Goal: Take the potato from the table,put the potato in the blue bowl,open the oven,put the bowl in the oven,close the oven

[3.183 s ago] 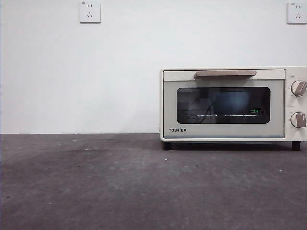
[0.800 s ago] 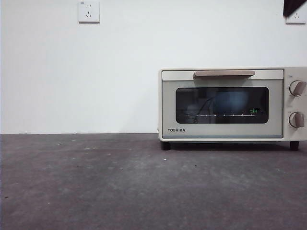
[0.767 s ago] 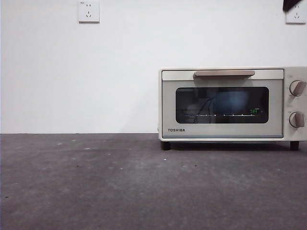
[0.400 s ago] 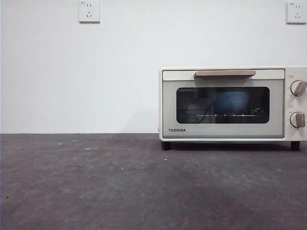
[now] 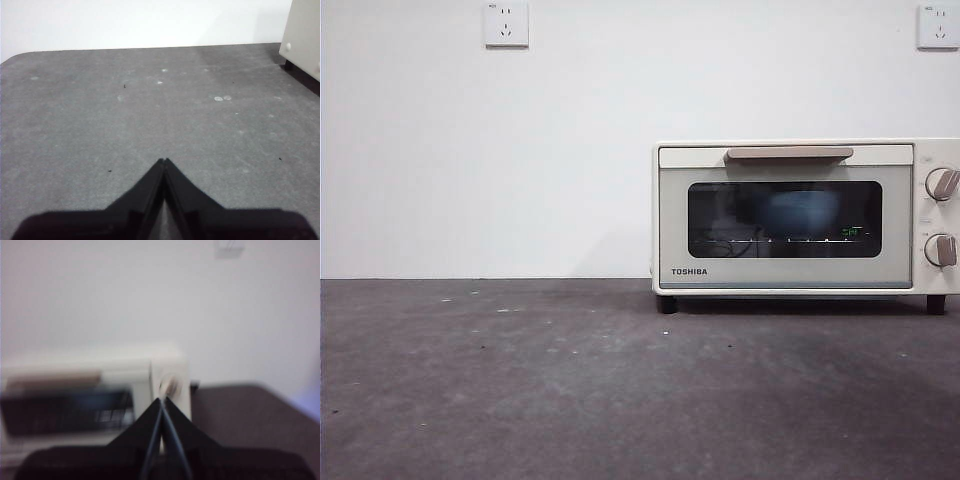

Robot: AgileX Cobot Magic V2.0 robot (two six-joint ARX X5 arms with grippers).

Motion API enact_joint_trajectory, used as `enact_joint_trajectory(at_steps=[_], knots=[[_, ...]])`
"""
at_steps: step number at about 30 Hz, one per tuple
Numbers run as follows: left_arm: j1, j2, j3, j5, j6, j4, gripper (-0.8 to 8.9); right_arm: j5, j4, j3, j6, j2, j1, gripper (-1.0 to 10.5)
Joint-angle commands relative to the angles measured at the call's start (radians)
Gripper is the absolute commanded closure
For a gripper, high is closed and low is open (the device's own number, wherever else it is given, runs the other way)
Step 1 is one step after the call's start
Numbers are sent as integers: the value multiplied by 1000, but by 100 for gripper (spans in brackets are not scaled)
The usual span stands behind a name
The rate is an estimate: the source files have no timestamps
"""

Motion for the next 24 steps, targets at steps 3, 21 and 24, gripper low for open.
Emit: enact_joint_trajectory(at_steps=[3, 21, 24], knots=[[-3, 3, -10, 0, -7, 7, 818, -26, -41, -45, -46, -20, -18, 947], [-3, 16, -10, 0, -7, 6, 818, -3, -264, -92, -64, -20, 45, 947], [-3, 17, -10, 0, -7, 6, 818, 0, -264, -92, -63, -20, 45, 946]])
